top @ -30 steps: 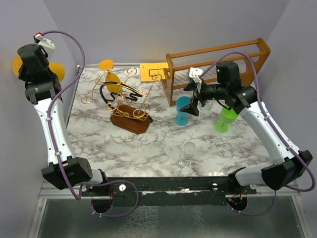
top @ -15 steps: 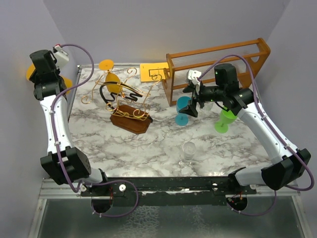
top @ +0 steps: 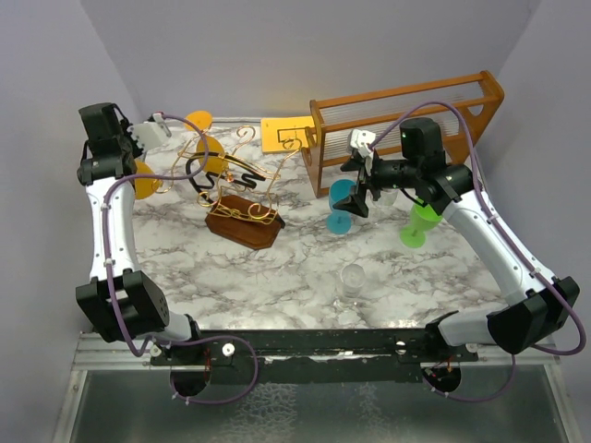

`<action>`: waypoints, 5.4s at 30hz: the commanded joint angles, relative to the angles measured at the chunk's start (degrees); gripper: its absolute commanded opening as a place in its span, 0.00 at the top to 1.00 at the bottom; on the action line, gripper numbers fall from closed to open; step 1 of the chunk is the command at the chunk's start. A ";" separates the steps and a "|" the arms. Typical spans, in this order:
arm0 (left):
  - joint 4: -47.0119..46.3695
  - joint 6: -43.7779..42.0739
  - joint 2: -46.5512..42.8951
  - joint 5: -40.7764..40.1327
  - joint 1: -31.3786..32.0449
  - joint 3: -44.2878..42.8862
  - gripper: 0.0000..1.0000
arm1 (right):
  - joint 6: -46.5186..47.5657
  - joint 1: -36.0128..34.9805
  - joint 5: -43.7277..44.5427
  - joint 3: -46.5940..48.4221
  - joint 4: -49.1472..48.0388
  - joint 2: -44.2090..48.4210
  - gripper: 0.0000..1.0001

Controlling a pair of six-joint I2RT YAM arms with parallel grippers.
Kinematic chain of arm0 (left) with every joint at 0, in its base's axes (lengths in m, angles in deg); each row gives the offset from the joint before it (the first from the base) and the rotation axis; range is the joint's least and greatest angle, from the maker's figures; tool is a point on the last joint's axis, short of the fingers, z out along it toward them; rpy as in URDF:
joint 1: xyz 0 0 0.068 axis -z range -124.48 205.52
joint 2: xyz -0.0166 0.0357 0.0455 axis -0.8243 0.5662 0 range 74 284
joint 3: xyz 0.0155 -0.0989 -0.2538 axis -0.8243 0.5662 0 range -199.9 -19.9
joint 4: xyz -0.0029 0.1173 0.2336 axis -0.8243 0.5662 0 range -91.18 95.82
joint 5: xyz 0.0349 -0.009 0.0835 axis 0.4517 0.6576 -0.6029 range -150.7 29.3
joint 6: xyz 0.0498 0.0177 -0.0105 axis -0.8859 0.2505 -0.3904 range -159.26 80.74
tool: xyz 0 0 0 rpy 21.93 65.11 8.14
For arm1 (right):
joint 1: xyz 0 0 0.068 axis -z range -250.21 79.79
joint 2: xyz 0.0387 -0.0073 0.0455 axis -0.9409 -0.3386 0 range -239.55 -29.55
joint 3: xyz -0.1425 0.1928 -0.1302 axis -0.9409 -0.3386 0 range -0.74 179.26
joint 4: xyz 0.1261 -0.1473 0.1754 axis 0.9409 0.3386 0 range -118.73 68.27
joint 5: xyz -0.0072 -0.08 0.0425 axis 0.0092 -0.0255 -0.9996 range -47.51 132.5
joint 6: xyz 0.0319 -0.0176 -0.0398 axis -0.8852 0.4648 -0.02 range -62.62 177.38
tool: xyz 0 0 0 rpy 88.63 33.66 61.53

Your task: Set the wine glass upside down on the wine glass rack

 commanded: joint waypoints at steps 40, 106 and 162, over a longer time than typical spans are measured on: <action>33.04 -13.82 -0.59 10.30 14.68 -13.24 1.00 | 0.56 -0.01 -1.31 -1.82 -1.63 1.27 0.00; 32.34 -7.60 -7.59 -4.85 15.48 -1.53 1.00 | 0.83 -0.01 -1.55 -4.68 -3.72 3.05 0.01; 40.20 -5.14 -8.53 -3.80 17.85 -5.73 0.60 | 1.12 -0.01 -0.98 -5.67 -4.52 4.03 0.00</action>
